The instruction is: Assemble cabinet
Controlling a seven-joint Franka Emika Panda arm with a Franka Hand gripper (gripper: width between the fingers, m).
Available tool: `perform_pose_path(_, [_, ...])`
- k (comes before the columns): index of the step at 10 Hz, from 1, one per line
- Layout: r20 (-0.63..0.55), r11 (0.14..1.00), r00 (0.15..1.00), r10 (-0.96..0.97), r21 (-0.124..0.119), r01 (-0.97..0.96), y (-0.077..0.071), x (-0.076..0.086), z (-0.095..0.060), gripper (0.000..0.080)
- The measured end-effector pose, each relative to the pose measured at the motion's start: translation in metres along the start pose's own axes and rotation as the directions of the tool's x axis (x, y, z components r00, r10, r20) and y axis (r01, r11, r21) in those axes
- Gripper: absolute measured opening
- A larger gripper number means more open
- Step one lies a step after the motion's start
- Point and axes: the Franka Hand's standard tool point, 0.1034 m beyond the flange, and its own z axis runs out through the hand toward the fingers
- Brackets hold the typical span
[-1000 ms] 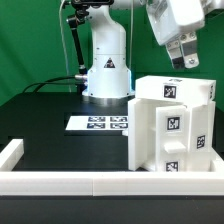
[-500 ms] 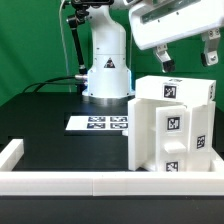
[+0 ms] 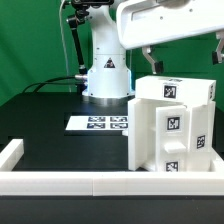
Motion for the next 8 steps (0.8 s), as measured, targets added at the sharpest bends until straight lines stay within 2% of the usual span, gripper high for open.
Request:
perform_pose_path(2, [0.024, 0.971, 0.971, -0.237, -0.004, 0.237, 0.004, -0.004, 0.002, 0.0797])
perform_pose_path(5, [0.083, 0.887, 0.884, -0.461, 0.010, 0.461, 0.003, -0.015, 0.005, 0.0797])
perform_pose_path(7, [0.090, 0.773, 0.769, -0.632, 0.010, 0.634, 0.004, -0.018, 0.006, 0.0797])
perform_pose_path(8, [0.064, 0.726, 0.724, -0.686, 0.000, 0.688, 0.008, -0.016, 0.004, 0.0797])
